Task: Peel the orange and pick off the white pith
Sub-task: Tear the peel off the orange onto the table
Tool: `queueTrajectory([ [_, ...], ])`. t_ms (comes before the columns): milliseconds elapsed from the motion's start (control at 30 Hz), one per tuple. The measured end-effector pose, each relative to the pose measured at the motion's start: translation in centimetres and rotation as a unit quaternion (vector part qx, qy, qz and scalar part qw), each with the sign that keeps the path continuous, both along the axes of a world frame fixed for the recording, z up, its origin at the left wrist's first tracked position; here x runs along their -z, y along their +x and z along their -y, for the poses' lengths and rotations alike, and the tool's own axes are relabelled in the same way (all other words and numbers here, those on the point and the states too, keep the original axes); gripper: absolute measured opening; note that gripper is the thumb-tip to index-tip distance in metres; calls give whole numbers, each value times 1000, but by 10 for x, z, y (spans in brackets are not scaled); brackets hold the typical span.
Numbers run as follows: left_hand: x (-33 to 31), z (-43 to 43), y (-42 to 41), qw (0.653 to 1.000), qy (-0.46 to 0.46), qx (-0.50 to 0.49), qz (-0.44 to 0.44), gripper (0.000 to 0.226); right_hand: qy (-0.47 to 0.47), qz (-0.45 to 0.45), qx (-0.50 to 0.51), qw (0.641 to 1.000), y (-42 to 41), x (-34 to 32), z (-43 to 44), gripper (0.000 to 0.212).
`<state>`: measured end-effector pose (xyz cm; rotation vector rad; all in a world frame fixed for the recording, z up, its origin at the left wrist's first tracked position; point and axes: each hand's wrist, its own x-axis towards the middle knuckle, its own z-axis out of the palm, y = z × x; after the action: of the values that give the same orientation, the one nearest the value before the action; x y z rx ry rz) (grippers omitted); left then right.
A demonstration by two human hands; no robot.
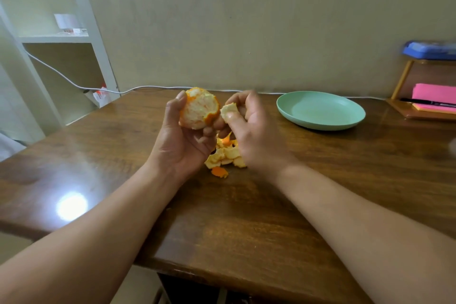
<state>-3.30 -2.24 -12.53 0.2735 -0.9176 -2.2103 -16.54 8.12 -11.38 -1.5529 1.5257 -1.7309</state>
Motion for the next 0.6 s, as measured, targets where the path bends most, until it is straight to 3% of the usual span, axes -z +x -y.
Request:
queueTrajectory([
  [100, 0, 8, 3, 999, 30, -30, -24, 51, -40, -103, 33, 993, 1, 2, -7, 8],
  [233, 0, 8, 2, 999, 3, -36, 13, 56, 43, -200, 64, 977, -5, 7, -3, 12],
  [367, 3, 9, 0, 999, -17, -15, 43, 53, 79, -230, 82, 966, -10, 14, 8, 16],
  [600, 4, 3, -6, 992, -96, -17, 81, 45, 128, -33, 2, 991, -13, 10, 7, 46],
])
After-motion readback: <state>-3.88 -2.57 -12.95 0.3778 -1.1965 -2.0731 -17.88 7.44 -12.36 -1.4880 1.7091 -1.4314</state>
